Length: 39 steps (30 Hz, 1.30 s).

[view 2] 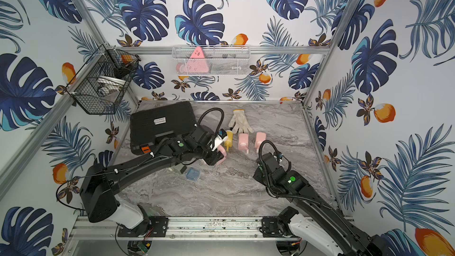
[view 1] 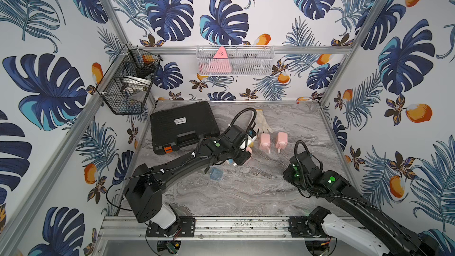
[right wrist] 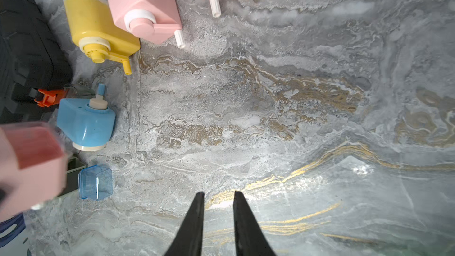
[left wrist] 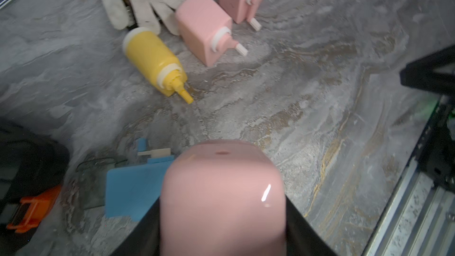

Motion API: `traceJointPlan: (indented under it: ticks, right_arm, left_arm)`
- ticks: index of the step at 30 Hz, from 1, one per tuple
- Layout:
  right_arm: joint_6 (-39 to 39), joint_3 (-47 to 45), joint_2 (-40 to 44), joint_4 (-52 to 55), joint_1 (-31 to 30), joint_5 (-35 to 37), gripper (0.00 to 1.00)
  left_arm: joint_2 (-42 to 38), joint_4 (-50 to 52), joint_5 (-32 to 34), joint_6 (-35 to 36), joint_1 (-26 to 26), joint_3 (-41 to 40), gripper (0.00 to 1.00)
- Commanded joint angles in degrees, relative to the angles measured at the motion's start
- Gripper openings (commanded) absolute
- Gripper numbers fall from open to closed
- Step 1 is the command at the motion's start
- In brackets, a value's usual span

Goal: Put the tray back into the pencil sharpener
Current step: Place the pencil sharpener at the center of the board.

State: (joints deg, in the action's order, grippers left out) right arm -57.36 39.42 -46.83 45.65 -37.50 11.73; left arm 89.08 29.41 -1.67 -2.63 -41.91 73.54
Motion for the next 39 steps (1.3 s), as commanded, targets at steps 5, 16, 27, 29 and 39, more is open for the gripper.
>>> traceJointPlan:
  ticks: [5, 16, 27, 29, 39]
  right_arm:
    - [1.2, 0.5, -0.6, 0.5, 0.1, 0.9, 0.25]
    - [1.2, 0.4, 0.9, 2.2, 0.1, 1.8, 0.26]
    - [1.5, 0.2, 1.7, 2.9, 0.0, 2.3, 0.27]
    - [1.5, 0.1, 1.7, 2.8, 0.0, 2.3, 0.27]
    - [1.9, 0.7, 2.6, 4.0, 0.1, 2.9, 0.27]
  left_arm:
    - [8.6, 11.1, 9.1, -14.3, 5.9, 13.7, 0.0]
    - [24.8, 15.7, 12.0, -18.9, 9.8, 28.4, 0.0]
    - [37.0, 16.9, 10.9, -20.6, 10.3, 40.0, 0.0]
    - [38.3, 16.8, 10.7, -20.9, 10.3, 40.8, 0.0]
    - [41.3, 15.1, 9.6, -22.1, 10.3, 41.1, 0.04]
